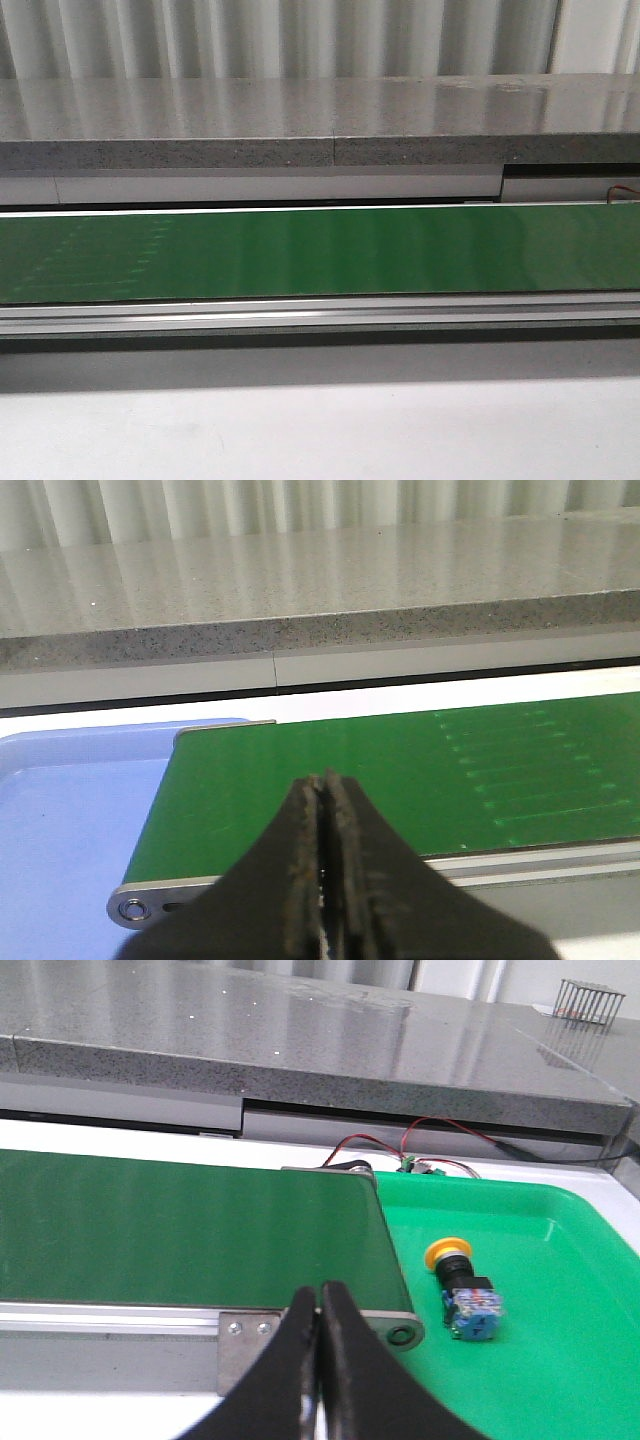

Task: Move button from right to left
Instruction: 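Move the right gripper toward the yellow button in the green tray, then lower the right gripper and grasp the yellow button's black body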

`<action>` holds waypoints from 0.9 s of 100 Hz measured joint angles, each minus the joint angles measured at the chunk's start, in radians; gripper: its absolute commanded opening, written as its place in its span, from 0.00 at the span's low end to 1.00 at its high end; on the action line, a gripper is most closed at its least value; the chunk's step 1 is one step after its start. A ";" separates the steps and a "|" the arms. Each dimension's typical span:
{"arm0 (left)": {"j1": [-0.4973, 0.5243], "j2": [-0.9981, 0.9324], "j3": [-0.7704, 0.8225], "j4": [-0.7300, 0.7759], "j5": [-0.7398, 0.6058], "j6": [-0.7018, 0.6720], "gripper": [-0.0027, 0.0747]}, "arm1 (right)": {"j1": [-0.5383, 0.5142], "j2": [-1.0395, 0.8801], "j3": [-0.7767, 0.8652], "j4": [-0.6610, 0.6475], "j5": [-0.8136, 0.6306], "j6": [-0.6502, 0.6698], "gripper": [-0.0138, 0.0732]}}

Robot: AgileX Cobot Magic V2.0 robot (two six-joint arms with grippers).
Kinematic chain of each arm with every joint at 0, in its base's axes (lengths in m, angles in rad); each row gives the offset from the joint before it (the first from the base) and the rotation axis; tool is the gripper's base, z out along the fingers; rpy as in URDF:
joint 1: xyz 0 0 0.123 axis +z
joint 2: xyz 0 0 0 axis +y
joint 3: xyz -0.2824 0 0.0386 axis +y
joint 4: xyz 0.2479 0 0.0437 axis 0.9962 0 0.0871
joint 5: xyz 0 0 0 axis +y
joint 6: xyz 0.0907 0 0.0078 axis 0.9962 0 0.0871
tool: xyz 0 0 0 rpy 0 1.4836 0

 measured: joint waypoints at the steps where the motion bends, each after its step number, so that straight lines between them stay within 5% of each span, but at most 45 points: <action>1: 0.000 0.000 0.000 0.000 0.000 0.000 0.01 | 0.000 0.005 -0.006 0.000 0.011 0.000 0.08; 71: 0.000 0.000 0.000 0.000 0.000 0.000 0.01 | 0.000 0.607 -0.514 0.030 0.450 0.000 0.09; 80: 0.000 0.000 0.000 0.000 0.000 0.000 0.01 | 0.000 0.706 -0.572 0.038 0.500 0.000 0.18; 90: 0.000 0.000 0.000 0.000 0.000 0.000 0.01 | 0.000 0.813 -0.632 0.038 0.550 0.000 0.41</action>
